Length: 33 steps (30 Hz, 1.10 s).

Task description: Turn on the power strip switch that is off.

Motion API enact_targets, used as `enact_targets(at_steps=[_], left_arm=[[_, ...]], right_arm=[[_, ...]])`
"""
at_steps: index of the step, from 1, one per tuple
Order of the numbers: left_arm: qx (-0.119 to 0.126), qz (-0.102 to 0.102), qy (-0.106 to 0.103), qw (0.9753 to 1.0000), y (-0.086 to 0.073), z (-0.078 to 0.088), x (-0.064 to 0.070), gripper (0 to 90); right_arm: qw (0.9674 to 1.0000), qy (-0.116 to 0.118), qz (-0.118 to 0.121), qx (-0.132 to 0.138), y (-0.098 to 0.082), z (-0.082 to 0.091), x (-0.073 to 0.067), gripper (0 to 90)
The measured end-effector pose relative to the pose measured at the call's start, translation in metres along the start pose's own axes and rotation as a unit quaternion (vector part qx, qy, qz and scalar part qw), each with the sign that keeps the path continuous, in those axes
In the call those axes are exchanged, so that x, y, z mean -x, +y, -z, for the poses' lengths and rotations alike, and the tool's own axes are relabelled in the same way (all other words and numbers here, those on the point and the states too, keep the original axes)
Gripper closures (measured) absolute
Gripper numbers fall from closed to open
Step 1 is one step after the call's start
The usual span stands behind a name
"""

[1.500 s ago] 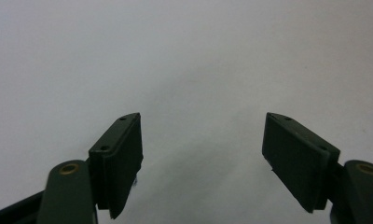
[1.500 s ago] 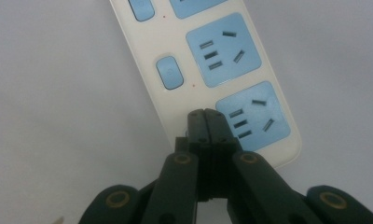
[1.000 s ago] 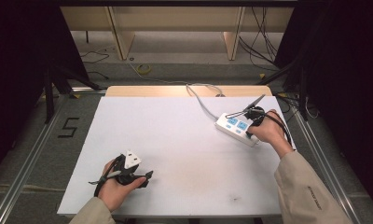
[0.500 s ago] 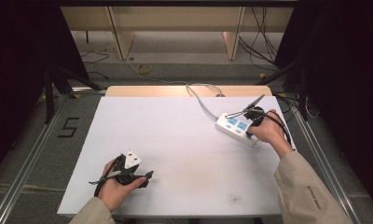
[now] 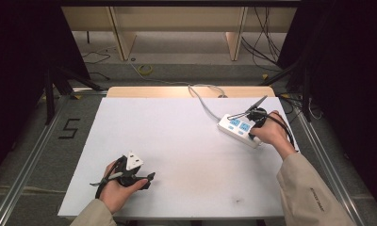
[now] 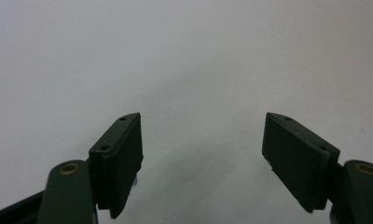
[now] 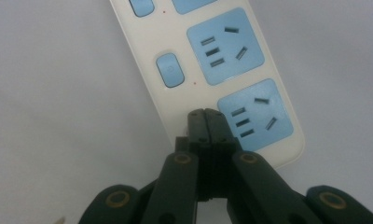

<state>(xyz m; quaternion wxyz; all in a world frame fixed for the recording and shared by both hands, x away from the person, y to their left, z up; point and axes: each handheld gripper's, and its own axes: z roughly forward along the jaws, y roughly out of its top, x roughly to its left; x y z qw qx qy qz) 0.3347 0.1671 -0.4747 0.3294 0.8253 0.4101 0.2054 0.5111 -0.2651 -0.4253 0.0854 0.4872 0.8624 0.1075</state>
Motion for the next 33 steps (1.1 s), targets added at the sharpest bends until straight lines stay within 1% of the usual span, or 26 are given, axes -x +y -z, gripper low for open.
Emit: enact_targets(at_steps=[13, 26, 28, 33], left_arm=[[0.001, 0.001, 0.0, 1.0, 0.0001, -0.0005, 0.0004, 28.7], [0.002, 0.001, 0.0, 1.0, 0.0, -0.0009, 0.0007, 28.7], [0.002, 0.001, -0.001, 1.0, 0.0, -0.0011, 0.0006, 28.7], [0.001, 0.001, -0.001, 1.0, 0.0, -0.0013, 0.0005, 28.6]], right_arm=[[1.0, -0.001, -0.003, -0.002, 0.0005, -0.0006, -0.0007, 90.0], [1.0, 0.003, -0.008, -0.005, 0.001, -0.0011, 0.0003, 90.0], [0.9999, 0.005, -0.007, -0.006, 0.0006, -0.0019, 0.0007, 90.0], [1.0, 0.002, -0.004, -0.006, 0.0008, -0.0017, -0.0002, 90.0]])
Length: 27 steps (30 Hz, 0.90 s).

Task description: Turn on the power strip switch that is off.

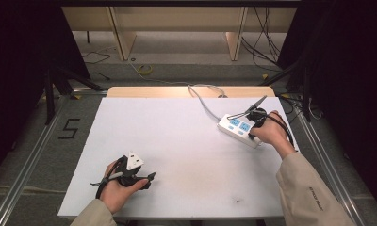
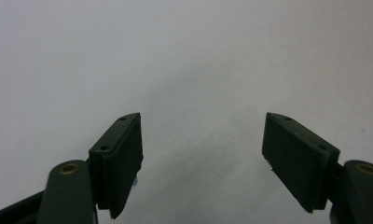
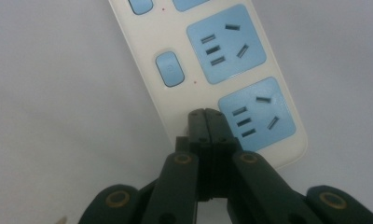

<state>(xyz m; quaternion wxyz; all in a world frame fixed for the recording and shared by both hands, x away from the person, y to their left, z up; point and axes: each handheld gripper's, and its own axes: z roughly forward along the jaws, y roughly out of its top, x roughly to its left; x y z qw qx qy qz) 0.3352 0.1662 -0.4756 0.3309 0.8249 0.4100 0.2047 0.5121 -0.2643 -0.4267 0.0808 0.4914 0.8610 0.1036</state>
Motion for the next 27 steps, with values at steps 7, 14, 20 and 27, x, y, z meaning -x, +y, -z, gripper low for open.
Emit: enact_targets(at_steps=[7, 14, 20, 27], left_arm=[[0.0, 0.001, 0.0, 1.0, 0.0, 0.0002, -0.0002, 28.6], [0.0, 0.001, 0.001, 1.0, -0.0001, 0.0006, -0.0005, 28.7], [-0.002, 0.001, 0.0, 1.0, 0.0, 0.0008, -0.0008, 28.7], [-0.001, 0.002, 0.001, 1.0, 0.0, 0.0009, -0.0005, 28.6]], right_arm=[[1.0, -0.003, 0.002, 0.003, -0.0005, 0.0, -0.0008, 90.0], [0.9999, -0.004, 0.003, 0.011, -0.0028, 0.0005, -0.0006, 90.0], [0.9996, -0.003, 0.003, 0.029, -0.0055, 0.0029, -0.0007, 90.0], [0.9989, -0.004, 0.003, 0.047, -0.0082, 0.0083, -0.001, 90.0]])
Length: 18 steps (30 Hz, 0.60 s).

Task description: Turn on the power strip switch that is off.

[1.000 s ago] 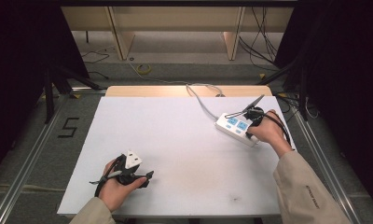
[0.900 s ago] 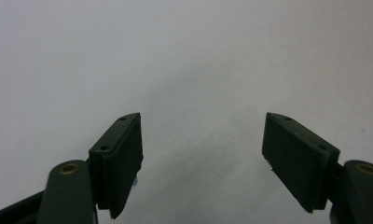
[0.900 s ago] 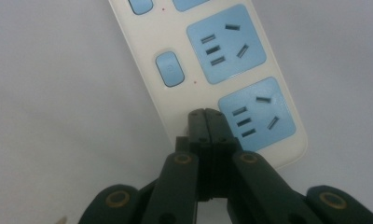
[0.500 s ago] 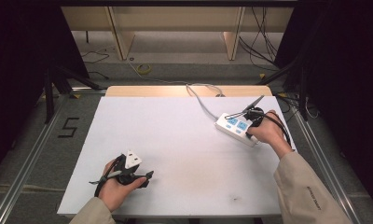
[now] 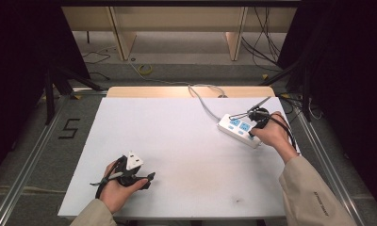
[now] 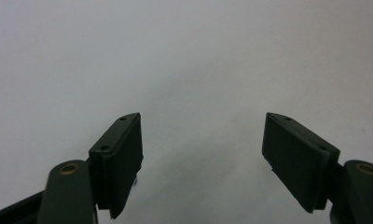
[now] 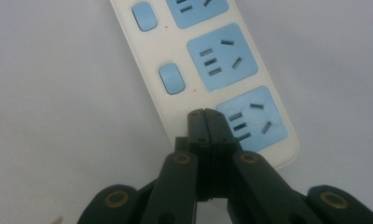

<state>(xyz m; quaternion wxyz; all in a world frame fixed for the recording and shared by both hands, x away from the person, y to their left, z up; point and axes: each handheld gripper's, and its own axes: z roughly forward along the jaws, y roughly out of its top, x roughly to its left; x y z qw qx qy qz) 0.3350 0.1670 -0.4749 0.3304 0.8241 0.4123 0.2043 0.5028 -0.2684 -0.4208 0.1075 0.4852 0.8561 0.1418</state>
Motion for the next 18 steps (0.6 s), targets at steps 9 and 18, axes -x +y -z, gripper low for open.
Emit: enact_targets(at_steps=[9, 18], left_arm=[[0.0, 0.002, 0.0, 1.0, 0.0, 0.0, 0.0, 28.6], [0.0, 0.002, 0.001, 1.0, -0.001, 0.0, 0.0, 28.6]], right_arm=[[0.9995, 0.019, -0.001, 0.027, -0.005, 0.008, -0.003, 88.0], [0.9973, 0.04, -0.004, 0.06, -0.019, 0.015, -0.009, 80.9]])
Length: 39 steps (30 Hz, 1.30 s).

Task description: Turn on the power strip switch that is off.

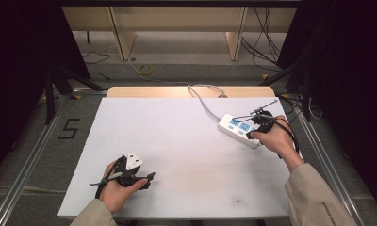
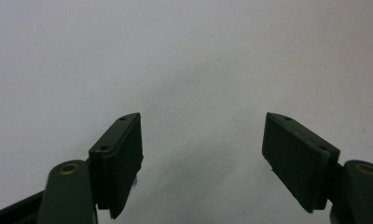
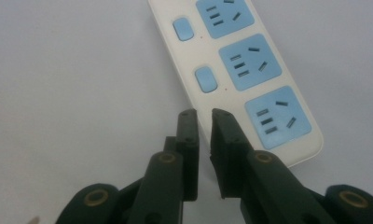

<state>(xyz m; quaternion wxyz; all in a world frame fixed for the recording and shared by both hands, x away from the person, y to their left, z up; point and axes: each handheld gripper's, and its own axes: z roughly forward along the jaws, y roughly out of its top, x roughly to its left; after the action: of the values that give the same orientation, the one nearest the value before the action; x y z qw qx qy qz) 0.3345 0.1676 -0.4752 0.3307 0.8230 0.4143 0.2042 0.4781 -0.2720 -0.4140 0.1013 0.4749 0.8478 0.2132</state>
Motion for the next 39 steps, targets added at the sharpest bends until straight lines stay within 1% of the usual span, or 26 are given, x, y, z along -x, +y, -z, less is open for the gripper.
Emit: enact_targets(at_steps=[1, 3, 5, 9, 13, 16, 19, 22, 24, 25, 29, 35, 39], left_arm=[[0.0, -0.002, 0.0, 1.0, 0.0, 0.0, 0.0, 28.6], [0.0, -0.001, 0.0, 1.0, 0.0, 0.0, 0.0, 28.6], [0.0, -0.002, 0.001, 1.0, 0.0, 0.0, 0.0, 28.6], [0.0, -0.003, 0.001, 1.0, 0.0, -0.001, 0.0, 28.6], [-0.001, -0.001, 0.0, 1.0, 0.0, -0.001, 0.0, 28.6], [-0.001, -0.001, 0.001, 1.0, 0.0, 0.0, 0.0, 28.6], [-0.001, -0.002, 0.001, 1.0, 0.0, -0.001, 0.0, 28.6], [-0.002, -0.001, 0.0, 1.0, 0.0, -0.001, 0.001, 28.6], [-0.002, -0.001, 0.001, 1.0, 0.0, -0.001, 0.001, 28.6], [-0.002, -0.002, 0.001, 1.0, 0.0, -0.001, 0.001, 28.6], [-0.001, 0.0, 0.001, 1.0, 0.0, -0.001, 0.001, 28.6], [-0.001, 0.0, 0.001, 1.0, -0.001, -0.002, 0.001, 28.6], [-0.003, -0.001, 0.001, 1.0, -0.001, -0.002, 0.001, 28.6]], right_arm=[[1.0, 0.002, 0.0, 0.005, -0.002, 0.001, 0.0, 80.2], [0.9999, -0.002, 0.002, 0.014, -0.005, 0.003, -0.002, 78.7], [0.9999, 0.003, 0.002, 0.017, -0.009, 0.005, -0.003, 76.6], [0.9997, 0.001, 0.002, 0.026, -0.016, 0.007, -0.007, 71.8], [0.9992, 0.007, 0.006, 0.039, -0.022, 0.008, -0.011, 68.7], [0.9985, 0.016, 0.004, 0.052, -0.028, 0.01, -0.014, 66.2], [0.9979, 0.019, 0.007, 0.062, -0.034, 0.011, -0.017, 63.2], [0.9968, 0.026, 0.009, 0.075, -0.041, 0.011, -0.02, 59.7], [0.996, 0.026, 0.011, 0.084, -0.046, 0.012, -0.022, 57.5], [0.9954, 0.026, 0.016, 0.09, -0.048, 0.012, -0.023, 56.8], [0.9935, 0.03, 0.024, 0.107, -0.057, 0.011, -0.028, 52.6], [0.9905, 0.031, 0.034, 0.129, -0.07, 0.011, -0.035, 50.1], [0.9887, 0.037, 0.043, 0.139, -0.08, 0.01, -0.039, 49.4]])
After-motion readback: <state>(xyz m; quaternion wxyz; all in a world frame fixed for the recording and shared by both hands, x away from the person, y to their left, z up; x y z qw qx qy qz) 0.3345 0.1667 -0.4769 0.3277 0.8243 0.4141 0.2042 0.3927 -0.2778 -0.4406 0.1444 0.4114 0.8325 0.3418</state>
